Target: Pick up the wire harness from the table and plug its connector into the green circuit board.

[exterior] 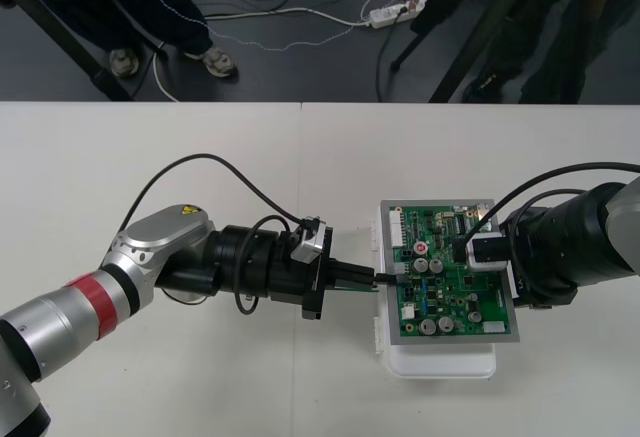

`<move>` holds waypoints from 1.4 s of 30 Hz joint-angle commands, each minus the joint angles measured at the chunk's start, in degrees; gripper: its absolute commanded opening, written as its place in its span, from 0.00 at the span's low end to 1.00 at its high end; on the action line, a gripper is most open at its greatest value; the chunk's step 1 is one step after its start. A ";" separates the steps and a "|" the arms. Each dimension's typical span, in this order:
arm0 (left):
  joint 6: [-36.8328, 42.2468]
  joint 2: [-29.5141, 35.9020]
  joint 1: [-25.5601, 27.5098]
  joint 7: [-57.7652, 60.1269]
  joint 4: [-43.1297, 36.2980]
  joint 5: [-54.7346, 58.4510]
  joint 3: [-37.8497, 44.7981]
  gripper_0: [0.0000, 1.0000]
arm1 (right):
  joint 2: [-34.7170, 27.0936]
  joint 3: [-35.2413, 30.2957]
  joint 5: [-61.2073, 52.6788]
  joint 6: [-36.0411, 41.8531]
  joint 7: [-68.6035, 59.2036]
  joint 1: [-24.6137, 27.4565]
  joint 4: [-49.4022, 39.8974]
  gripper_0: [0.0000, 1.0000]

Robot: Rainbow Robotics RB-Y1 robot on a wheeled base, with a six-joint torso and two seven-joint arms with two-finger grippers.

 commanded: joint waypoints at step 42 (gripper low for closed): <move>5.18 2.59 -2.49 0.10 -6.55 -6.45 1.58 0.73 | 0.41 -0.85 -1.06 -0.13 2.30 -1.42 -1.36 1.00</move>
